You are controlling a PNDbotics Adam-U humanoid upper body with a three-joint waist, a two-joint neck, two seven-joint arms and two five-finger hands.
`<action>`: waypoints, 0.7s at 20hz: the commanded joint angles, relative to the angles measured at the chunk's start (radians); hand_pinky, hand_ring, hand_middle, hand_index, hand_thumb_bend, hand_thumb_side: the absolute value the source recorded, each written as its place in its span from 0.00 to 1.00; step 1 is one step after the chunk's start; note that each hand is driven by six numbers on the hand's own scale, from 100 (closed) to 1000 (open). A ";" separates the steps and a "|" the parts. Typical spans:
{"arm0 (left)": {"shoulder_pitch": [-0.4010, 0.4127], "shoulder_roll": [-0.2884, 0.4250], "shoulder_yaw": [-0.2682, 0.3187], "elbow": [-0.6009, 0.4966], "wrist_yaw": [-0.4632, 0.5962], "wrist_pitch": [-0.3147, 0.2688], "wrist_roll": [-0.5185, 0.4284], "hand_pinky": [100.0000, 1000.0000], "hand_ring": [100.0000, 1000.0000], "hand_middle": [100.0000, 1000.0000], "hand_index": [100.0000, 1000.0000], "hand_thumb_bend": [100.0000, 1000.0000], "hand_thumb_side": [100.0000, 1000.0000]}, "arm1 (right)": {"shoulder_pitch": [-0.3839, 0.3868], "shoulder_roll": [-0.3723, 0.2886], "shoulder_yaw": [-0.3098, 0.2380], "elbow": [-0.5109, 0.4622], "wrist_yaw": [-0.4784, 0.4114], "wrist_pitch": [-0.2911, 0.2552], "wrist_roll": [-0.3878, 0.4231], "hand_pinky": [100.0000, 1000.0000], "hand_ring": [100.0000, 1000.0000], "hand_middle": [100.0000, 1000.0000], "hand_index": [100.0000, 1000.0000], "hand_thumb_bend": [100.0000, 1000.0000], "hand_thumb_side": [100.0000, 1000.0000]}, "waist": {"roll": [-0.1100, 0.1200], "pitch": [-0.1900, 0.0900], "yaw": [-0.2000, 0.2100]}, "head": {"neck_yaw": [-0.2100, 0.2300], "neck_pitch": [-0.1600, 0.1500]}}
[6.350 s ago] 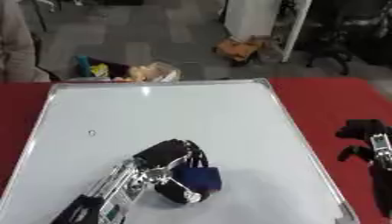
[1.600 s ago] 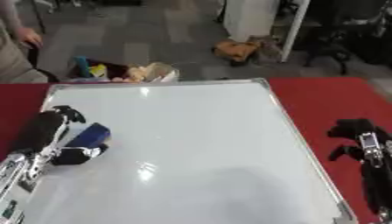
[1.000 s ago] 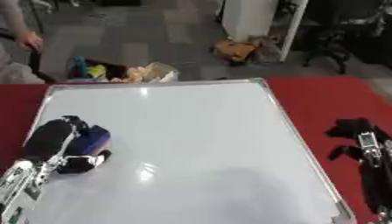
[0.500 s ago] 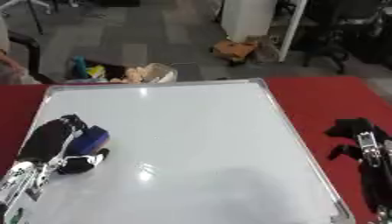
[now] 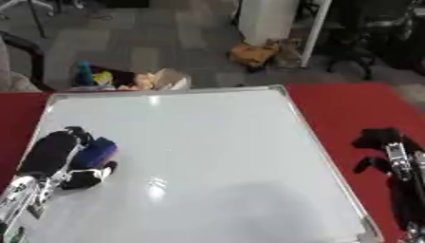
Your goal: Wipe the whiteboard clean with a brush.
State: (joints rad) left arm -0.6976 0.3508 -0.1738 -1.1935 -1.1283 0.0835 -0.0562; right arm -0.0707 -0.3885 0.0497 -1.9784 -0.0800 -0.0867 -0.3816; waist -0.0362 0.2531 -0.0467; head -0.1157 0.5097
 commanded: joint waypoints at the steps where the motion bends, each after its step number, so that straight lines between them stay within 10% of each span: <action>1: 0.007 0.005 0.002 0.015 -0.015 0.005 -0.013 0.33 0.47 0.50 0.54 0.60 0.42 | -0.005 -0.012 -0.011 -0.022 0.007 -0.002 -0.002 0.28 0.61 0.51 0.64 0.00 0.77 | -0.001 -0.010 0.000 | -0.002 0.007; 5: 0.008 0.005 0.003 0.013 -0.021 0.009 -0.011 0.34 0.47 0.49 0.76 0.62 0.43 | -0.005 -0.012 -0.012 -0.022 0.007 -0.002 -0.002 0.28 0.61 0.51 0.64 0.00 0.77 | -0.001 -0.010 0.000 | -0.003 0.007; 14: 0.008 0.004 0.004 0.011 -0.029 0.012 -0.009 0.34 0.46 0.47 0.73 0.61 0.43 | -0.005 -0.012 -0.012 -0.022 0.007 -0.002 -0.002 0.28 0.61 0.51 0.64 0.00 0.77 | -0.002 -0.010 0.001 | -0.004 0.008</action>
State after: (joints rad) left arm -0.6868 0.3436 -0.1735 -1.1878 -1.1470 0.0913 -0.0622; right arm -0.0705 -0.3885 0.0494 -1.9784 -0.0799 -0.0867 -0.3817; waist -0.0371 0.2536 -0.0456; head -0.1171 0.5156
